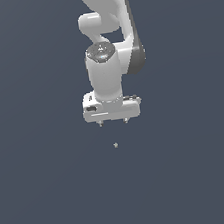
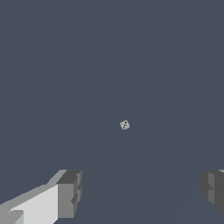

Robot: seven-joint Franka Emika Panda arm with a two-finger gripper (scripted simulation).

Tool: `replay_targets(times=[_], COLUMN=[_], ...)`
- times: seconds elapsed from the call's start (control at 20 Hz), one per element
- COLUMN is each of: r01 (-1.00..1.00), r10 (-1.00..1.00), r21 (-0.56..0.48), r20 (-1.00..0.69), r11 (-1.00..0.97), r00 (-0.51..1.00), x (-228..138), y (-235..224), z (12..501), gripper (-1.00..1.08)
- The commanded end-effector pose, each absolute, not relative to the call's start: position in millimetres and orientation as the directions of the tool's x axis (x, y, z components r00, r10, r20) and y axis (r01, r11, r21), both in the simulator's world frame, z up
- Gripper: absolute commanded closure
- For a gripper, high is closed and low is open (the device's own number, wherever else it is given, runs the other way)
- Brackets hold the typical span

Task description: Pick up the object and move it to a goal position.

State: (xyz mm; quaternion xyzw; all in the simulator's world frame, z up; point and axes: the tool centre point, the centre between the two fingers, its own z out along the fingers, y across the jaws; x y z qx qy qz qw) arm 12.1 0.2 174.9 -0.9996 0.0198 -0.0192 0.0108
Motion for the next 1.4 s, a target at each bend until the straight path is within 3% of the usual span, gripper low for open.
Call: replay_targets(times=[0.0,0.85,1.35], r01=[-0.039,-0.022,-0.117], r10=[-0.04,-0.021,-0.117], r21=[-0.022,0.01,-0.002], r20=[0.038,0.067,0.06], r11=[-0.999,-1.0,-0.993], r00=[0.998,0.998,0.991], x=[12.1,20.3,22.7], y=[0.2,-2.4,-1.8], z=[174.9,186.7,175.8], gripper=[-0.92,-0.92,-0.92])
